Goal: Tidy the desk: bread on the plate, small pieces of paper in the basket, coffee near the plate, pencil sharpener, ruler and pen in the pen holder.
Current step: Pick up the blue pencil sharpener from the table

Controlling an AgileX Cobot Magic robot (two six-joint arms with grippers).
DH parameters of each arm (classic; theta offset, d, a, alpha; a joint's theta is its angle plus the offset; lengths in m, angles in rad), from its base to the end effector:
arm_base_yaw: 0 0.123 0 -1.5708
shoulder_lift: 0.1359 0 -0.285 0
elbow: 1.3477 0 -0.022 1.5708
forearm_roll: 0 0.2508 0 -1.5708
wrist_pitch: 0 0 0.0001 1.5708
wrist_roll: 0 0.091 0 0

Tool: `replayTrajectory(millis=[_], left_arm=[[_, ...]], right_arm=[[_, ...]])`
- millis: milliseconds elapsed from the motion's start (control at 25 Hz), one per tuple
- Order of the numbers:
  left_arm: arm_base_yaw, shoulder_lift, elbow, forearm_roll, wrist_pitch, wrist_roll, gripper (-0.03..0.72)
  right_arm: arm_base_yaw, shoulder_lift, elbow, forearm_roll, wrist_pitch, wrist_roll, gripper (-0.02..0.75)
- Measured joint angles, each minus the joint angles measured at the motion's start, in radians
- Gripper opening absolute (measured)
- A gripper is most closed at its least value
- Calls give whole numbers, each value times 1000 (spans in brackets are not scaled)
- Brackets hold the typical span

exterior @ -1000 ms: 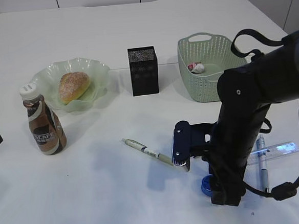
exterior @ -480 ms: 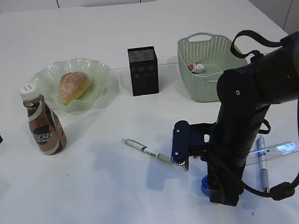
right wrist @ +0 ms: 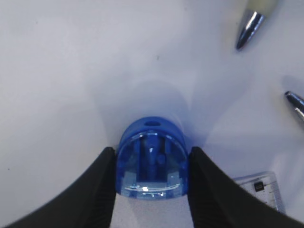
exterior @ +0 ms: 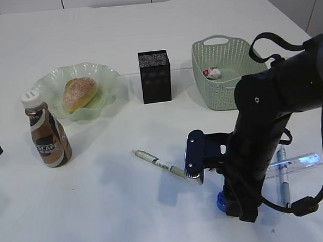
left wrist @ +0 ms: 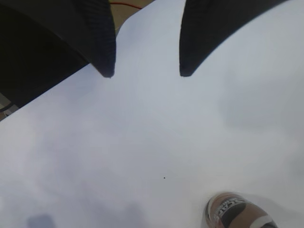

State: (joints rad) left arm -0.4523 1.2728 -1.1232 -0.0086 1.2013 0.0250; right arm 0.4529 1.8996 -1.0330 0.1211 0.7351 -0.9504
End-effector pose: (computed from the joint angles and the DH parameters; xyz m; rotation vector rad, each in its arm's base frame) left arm 0.2093 -0.1025 0.3238 0.6691 2.7615 -0.1051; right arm 0.2907 0.1497 0.1266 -1.8739 2.4252 0.1032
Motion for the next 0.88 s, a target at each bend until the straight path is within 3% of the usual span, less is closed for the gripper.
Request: replayTrajectory(millis=[880], left_arm=[[0,0,0,0,2,0,300]], right_arm=[[0,0,0,26,2,-2,342]])
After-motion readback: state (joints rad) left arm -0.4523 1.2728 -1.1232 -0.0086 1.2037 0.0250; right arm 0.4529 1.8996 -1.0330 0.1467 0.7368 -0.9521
